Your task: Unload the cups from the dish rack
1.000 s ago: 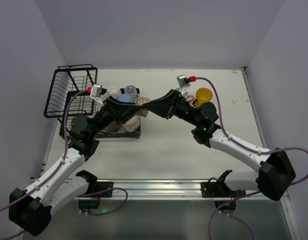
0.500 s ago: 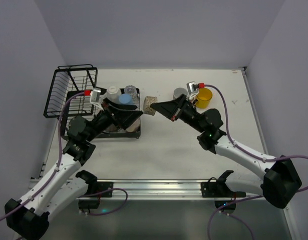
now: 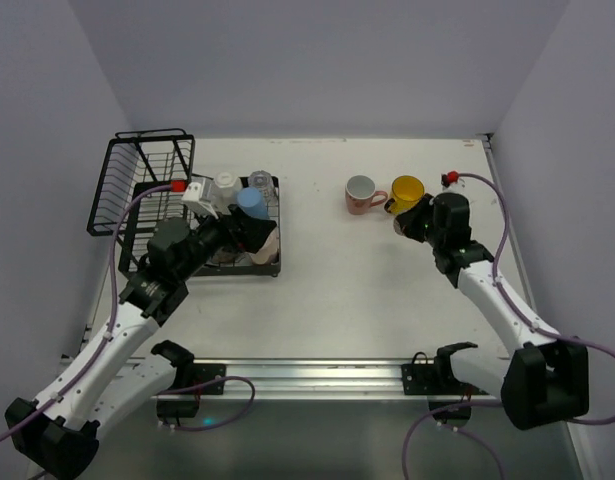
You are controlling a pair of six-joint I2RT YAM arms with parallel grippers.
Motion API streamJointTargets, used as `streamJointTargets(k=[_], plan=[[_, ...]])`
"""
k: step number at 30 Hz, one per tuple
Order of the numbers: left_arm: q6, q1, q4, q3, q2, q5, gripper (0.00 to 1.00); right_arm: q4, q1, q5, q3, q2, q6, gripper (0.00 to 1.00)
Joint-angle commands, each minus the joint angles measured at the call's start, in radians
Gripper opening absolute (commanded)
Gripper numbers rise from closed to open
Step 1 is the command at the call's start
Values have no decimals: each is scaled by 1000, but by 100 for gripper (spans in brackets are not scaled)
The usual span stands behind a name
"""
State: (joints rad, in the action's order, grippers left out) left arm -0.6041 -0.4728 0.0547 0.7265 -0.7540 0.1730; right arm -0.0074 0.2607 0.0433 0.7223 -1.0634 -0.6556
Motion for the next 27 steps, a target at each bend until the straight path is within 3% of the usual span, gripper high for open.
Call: streamJointTargets(k=[1, 7, 20, 27], plan=[[56, -9, 57, -6, -37, -108, 100, -201, -96, -192, 72, -126, 184, 0], [81, -73, 31, -16, -131, -242, 100, -226, -215, -224, 157, -329, 208, 0], [159, -208, 49, -6, -232, -555, 100, -286, -276, -275, 319, -599, 228, 1], [135, -257, 106, -48, -225, -664, 100, -310, -291, -255, 355, -627, 225, 28]])
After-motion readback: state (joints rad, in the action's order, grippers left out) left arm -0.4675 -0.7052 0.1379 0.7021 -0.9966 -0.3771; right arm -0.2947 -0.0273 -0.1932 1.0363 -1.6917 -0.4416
